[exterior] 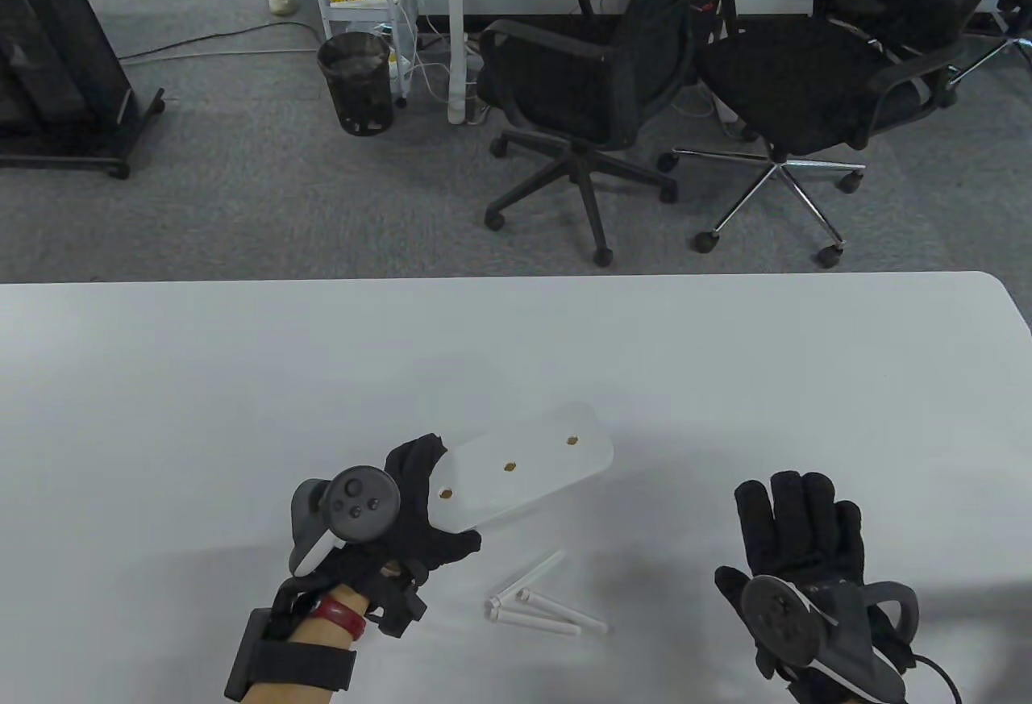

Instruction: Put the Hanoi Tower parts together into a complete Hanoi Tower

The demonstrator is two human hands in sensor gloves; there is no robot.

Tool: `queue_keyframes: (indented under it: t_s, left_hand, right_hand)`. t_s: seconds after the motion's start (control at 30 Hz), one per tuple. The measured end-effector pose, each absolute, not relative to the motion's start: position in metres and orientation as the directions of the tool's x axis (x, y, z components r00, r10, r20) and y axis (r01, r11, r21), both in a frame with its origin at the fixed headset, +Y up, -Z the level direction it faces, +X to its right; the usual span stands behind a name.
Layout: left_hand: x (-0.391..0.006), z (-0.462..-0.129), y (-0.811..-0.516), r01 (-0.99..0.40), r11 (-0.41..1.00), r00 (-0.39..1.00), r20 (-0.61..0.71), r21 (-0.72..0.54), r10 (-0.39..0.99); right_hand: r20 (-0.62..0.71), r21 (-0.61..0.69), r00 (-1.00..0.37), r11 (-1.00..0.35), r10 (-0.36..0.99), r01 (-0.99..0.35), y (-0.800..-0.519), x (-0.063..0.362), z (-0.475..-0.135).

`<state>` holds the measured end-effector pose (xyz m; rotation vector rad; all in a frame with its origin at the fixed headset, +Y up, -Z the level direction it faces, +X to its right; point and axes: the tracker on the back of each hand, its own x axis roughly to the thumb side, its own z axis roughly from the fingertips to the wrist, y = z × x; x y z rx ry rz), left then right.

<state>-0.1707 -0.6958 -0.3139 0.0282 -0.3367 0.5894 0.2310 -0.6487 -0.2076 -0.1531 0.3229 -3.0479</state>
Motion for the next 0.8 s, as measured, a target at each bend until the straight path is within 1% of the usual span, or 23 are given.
queue_keyframes:
  t_s: [0.13, 0.27, 0.33, 0.5, 0.67, 0.8]
  left_hand:
    - [-0.171, -0.319, -0.711, -0.52, 0.849, 0.803, 0.288, -0.088, 0.522]
    - [-0.172, -0.322, -0.724, -0.504, 0.857, 0.815, 0.269, -0.107, 0.513]
    - [-0.171, -0.323, -0.73, -0.496, 0.86, 0.819, 0.263, -0.124, 0.51]
    - [-0.171, -0.326, -0.74, -0.48, 0.865, 0.829, 0.249, -0.146, 0.501]
    - [-0.168, -0.327, -0.749, -0.448, 0.878, 0.842, 0.252, -0.165, 0.477]
    - [-0.166, -0.329, -0.749, -0.432, 0.885, 0.849, 0.253, -0.174, 0.464]
  right_hand:
    - [0.084, -0.191, -0.995, -0.981, -0.058, 0.041, -0.663, 0.233, -0.206]
    - [0.086, -0.178, -0.994, -0.983, -0.062, 0.046, -0.675, 0.233, -0.206]
    - [0.085, -0.147, -0.994, -0.988, -0.061, 0.048, -0.682, 0.233, -0.206]
    - [0.087, -0.145, -0.994, -0.988, -0.067, 0.054, -0.683, 0.233, -0.206]
    - [0.089, -0.115, -0.994, -0.992, -0.06, 0.049, -0.688, 0.232, -0.206]
    - [0.09, -0.11, -0.995, -0.993, -0.054, 0.044, -0.688, 0.232, -0.206]
